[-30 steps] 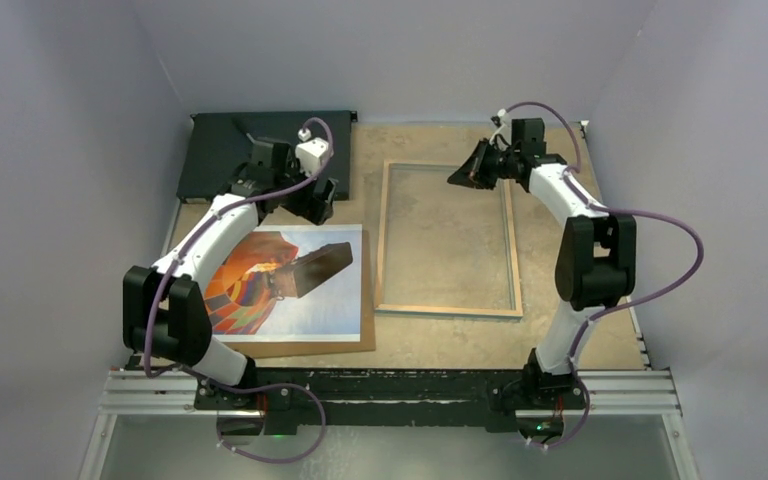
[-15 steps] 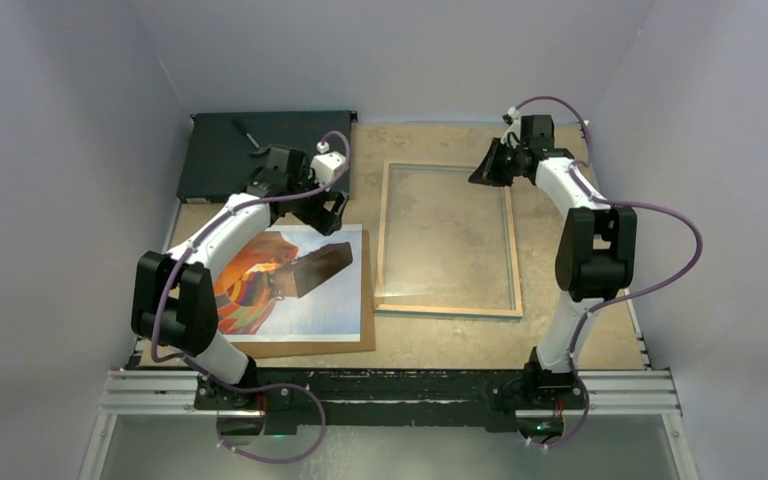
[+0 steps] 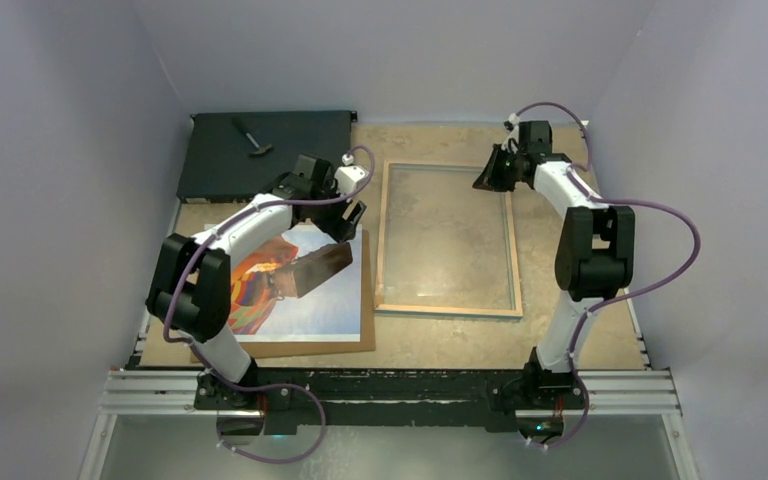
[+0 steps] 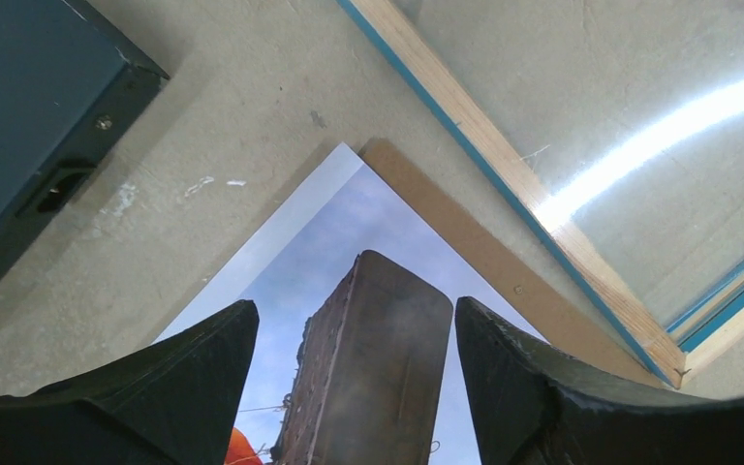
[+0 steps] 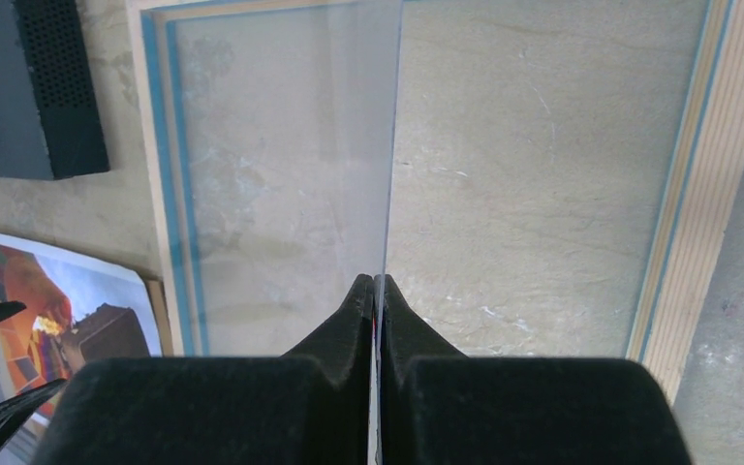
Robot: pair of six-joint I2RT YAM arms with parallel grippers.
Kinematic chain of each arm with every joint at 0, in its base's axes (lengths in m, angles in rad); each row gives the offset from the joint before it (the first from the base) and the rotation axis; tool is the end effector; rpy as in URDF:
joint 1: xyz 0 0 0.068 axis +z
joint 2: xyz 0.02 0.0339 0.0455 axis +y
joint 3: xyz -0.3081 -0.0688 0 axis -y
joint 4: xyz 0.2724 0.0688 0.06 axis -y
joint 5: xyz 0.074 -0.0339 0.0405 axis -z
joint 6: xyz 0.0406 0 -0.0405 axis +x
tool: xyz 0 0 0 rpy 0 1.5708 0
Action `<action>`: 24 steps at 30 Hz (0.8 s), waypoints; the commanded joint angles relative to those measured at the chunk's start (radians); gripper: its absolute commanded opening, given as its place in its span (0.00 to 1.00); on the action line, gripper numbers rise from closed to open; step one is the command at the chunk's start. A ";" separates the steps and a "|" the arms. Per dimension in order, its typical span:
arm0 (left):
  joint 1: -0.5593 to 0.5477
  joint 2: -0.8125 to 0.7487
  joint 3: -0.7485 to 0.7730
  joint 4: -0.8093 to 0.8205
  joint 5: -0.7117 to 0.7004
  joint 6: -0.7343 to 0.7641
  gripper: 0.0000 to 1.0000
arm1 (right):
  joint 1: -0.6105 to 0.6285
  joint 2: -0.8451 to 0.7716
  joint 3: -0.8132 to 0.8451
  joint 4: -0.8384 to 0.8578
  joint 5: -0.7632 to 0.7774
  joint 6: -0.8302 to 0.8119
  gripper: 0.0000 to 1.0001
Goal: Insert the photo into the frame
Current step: Place the photo frame item in the photo frame.
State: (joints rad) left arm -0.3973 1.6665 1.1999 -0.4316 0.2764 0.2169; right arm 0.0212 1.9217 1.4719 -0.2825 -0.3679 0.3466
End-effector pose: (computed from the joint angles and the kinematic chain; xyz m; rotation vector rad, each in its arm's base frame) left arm 0.3555 -0.1612 0.2628 0.8594 2.3134 -0.4191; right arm 0.4801 0.0248 0.2636 0.1853 2.3122 0.6112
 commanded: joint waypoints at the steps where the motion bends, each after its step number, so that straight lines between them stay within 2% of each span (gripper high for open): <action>1: 0.000 0.021 0.034 0.020 -0.003 -0.017 0.71 | 0.000 -0.018 -0.027 0.030 0.076 -0.017 0.00; 9: 0.000 0.012 0.033 0.035 -0.020 -0.027 0.67 | -0.008 -0.032 -0.063 0.034 0.111 -0.005 0.00; 24: 0.000 -0.001 0.018 0.032 -0.019 -0.013 0.65 | -0.020 -0.086 -0.127 0.076 0.154 0.014 0.00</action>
State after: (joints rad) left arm -0.3973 1.6943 1.2007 -0.4259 0.2565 0.2020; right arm 0.0063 1.8828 1.3560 -0.2245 -0.2745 0.3630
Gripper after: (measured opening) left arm 0.650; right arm 0.005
